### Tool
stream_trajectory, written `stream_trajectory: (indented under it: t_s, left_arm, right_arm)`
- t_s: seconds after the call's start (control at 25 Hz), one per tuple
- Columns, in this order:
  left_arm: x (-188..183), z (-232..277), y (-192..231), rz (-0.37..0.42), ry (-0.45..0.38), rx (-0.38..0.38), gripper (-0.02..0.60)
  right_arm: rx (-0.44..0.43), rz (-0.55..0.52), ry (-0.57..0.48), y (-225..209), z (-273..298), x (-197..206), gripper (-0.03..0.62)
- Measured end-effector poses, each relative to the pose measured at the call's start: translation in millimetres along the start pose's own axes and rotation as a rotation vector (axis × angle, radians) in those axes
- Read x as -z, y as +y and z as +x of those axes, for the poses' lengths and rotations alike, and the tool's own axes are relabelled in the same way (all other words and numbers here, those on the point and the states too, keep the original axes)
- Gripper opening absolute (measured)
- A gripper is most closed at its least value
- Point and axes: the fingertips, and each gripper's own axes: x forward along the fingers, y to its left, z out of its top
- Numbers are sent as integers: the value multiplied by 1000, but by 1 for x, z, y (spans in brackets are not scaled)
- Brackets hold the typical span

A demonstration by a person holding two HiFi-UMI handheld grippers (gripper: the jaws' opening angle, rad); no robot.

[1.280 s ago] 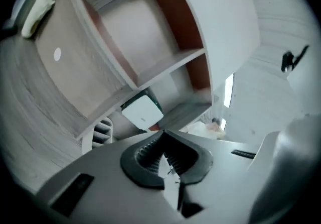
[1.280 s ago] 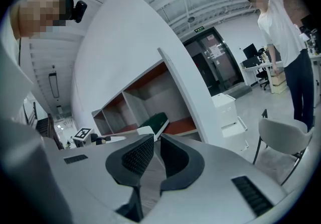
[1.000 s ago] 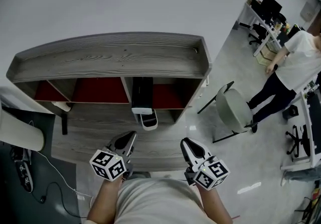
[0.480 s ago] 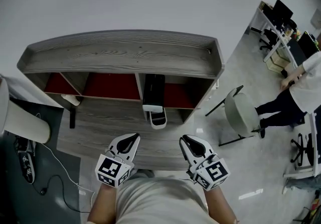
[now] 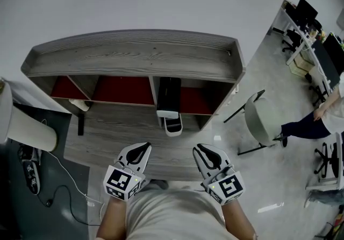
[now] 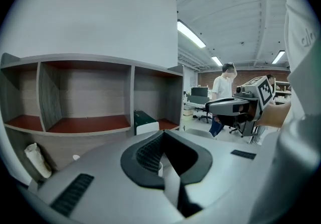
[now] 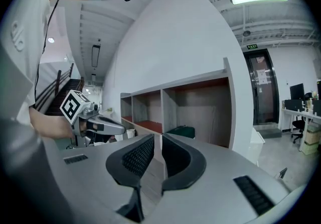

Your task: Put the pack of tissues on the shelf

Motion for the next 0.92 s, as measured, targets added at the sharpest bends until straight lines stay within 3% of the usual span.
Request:
stream_trajectory:
  t_s: [0.92]
  left_arm:
    - [-5, 22, -9, -49, -29, 85, 15]
  right_arm:
    - [19, 68, -10, -13, -5, 2, 63]
